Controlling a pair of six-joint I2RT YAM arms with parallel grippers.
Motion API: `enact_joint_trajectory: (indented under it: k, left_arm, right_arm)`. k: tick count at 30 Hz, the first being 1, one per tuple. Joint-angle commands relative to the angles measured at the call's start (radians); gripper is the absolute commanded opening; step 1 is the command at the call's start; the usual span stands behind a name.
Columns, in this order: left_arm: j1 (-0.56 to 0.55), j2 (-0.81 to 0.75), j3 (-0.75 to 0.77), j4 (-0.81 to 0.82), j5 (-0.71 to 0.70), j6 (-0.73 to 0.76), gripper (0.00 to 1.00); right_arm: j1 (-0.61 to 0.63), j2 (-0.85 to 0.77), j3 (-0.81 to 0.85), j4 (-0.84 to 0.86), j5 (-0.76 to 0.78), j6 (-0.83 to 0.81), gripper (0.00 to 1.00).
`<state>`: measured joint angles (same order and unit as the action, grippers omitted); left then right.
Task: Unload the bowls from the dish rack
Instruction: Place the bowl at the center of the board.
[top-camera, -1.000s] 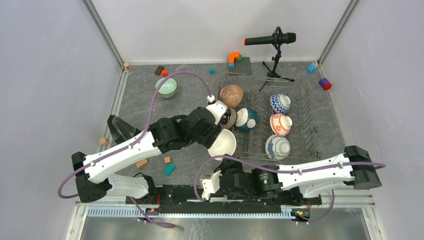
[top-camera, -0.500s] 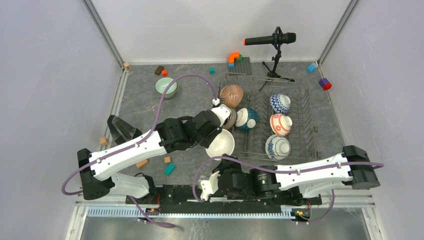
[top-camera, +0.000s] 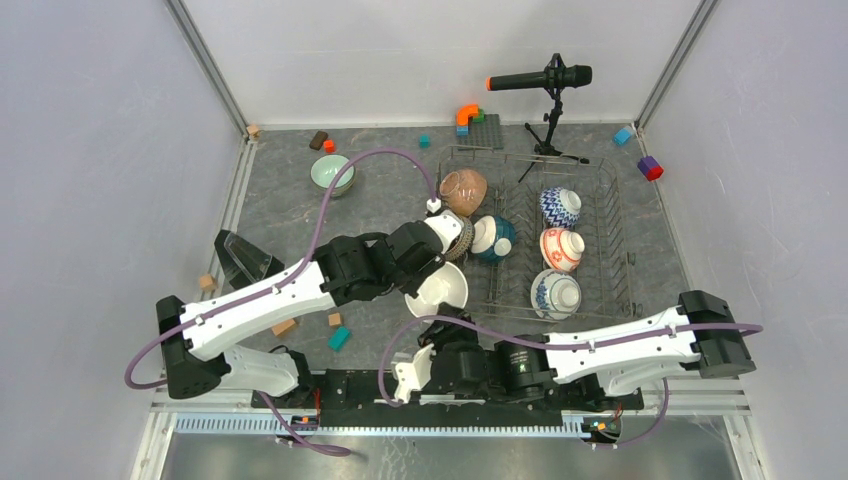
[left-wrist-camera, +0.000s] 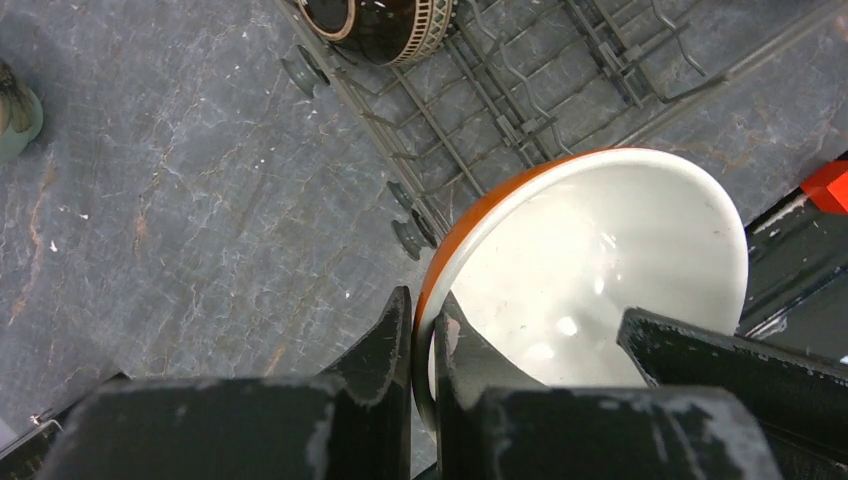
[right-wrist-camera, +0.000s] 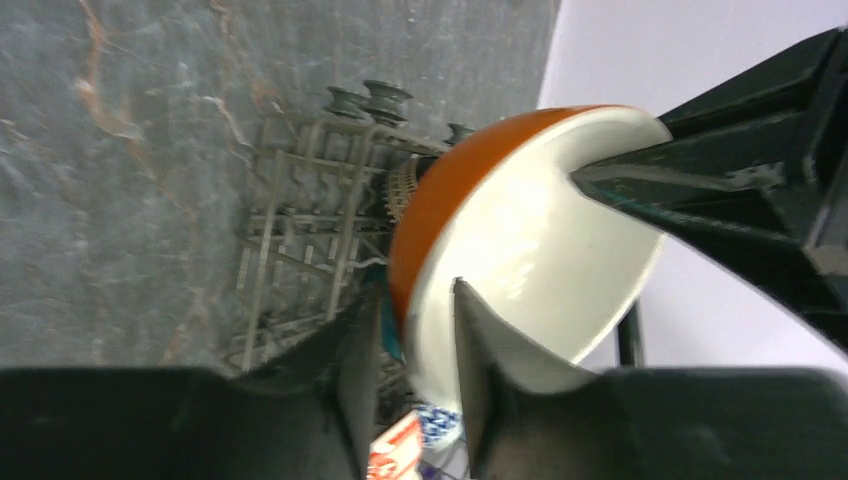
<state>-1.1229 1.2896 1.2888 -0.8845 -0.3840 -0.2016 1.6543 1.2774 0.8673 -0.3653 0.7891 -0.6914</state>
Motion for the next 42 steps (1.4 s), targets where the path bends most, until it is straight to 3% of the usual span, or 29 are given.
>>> enact_joint_trajectory:
  k: [1,3,5,6,15,20,24,29,38,42]
  left_arm:
    - [-0.007,-0.010,0.029,0.016,0.034,-0.002,0.02]
    - [-0.007,-0.014,0.020,0.023,0.028,-0.014,0.02]
    - [-0.007,-0.022,0.012,0.033,0.023,-0.025,0.02]
    - [-0.007,-0.028,0.011,0.039,0.018,-0.031,0.02]
    - [0.026,-0.091,0.058,0.070,-0.165,-0.064,0.02]
    - [0.192,-0.143,0.055,0.107,-0.074,-0.125,0.02]
    - [0.355,-0.200,-0.013,0.172,0.005,-0.217,0.02]
    - [0.559,-0.225,-0.131,0.216,0.041,-0.368,0.02]
    - [0.759,-0.259,-0.359,0.312,0.026,-0.582,0.02]
    - [0.808,-0.254,-0.411,0.322,-0.023,-0.692,0.02]
  right_arm:
    - [-0.001,-0.005,0.060,0.048,0.071,0.036,0.53]
    - [0.001,-0.021,0.061,0.054,0.030,0.055,0.68]
    - [0.004,-0.038,0.066,0.050,-0.009,0.076,0.93]
    - [0.007,-0.045,0.072,0.046,-0.028,0.082,0.98]
    - [0.025,-0.180,0.183,0.055,-0.164,0.245,0.98]
    - [0.023,-0.376,0.080,0.295,-0.189,0.311,0.98]
    - [-0.004,-0.455,0.010,0.447,-0.116,0.355,0.98]
    - [-0.232,-0.335,0.099,0.305,-0.209,0.575,0.98]
    - [-0.658,-0.392,-0.105,0.461,-0.449,0.966,0.98]
    - [-0.748,-0.453,-0.218,0.526,-0.519,1.042,0.98]
